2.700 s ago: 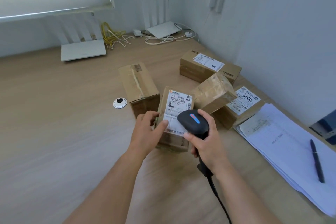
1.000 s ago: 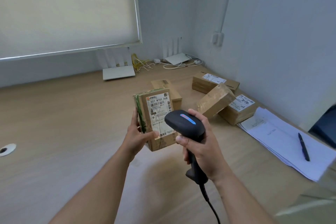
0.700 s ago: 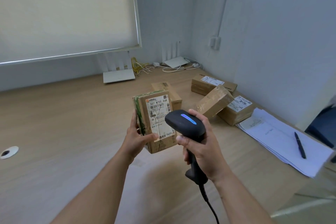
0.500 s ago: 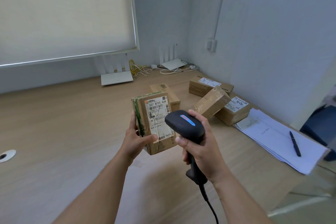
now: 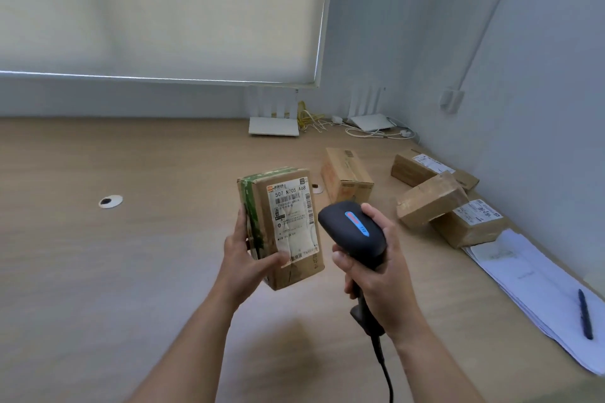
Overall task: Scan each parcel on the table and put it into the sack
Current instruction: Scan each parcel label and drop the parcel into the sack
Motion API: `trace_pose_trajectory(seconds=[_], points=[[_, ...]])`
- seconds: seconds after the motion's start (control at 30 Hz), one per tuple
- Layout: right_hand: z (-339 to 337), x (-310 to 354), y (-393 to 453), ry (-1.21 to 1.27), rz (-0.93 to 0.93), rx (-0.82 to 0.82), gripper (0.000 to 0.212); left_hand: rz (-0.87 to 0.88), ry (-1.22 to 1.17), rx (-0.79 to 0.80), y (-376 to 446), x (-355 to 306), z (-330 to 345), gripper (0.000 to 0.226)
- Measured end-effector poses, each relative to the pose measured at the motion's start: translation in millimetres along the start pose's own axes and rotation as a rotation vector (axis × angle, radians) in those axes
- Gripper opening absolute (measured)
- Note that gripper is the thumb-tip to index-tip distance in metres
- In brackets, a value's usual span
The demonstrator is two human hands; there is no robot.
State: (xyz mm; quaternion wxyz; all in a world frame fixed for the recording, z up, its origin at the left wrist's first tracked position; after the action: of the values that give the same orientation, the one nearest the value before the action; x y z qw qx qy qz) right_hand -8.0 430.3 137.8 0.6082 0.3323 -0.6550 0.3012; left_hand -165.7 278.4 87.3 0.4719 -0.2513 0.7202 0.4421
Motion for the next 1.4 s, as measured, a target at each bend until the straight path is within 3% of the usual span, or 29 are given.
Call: trace_pose_trajectory(seconds=[0.3, 0.87, 1.07, 1.4], points=[[65.4, 2.4, -60.9, 0.055, 0.024, 0.313, 0.069, -0.133, 0.234, -0.254, -121.6, -36.6, -84.6, 0.112], [194.9, 4.2, -208.8, 0.076, 0.067, 0.766, 0.069, -0.21, 0.408, -0.691, -332.5, -119.4, -206.6, 0.113], [263.2, 23.8, -257.4, 0.081, 0.025, 0.894, 0.071, -0.079, 0.464, -0.816, -377.4, -161.1, -262.0, 0.098], [422.6, 58.7, -376.6, 0.115, -0.003, 1.106, 0.069, -0.117, 0.61, -0.979, -495.6, -201.0, -415.0, 0.109]])
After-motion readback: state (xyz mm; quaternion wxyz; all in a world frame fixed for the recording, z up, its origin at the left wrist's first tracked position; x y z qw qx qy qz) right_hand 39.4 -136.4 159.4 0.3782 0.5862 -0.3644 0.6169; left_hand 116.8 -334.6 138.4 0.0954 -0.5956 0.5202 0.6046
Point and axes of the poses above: each hand's wrist, its own y-axis towards the middle knuckle, its own z-axis out of the palm, x = y × z, the point moved 8 cm from there along y, towards the middle knuckle, and after that the axes turned 15 degrees about z, right-handed, at the moved point
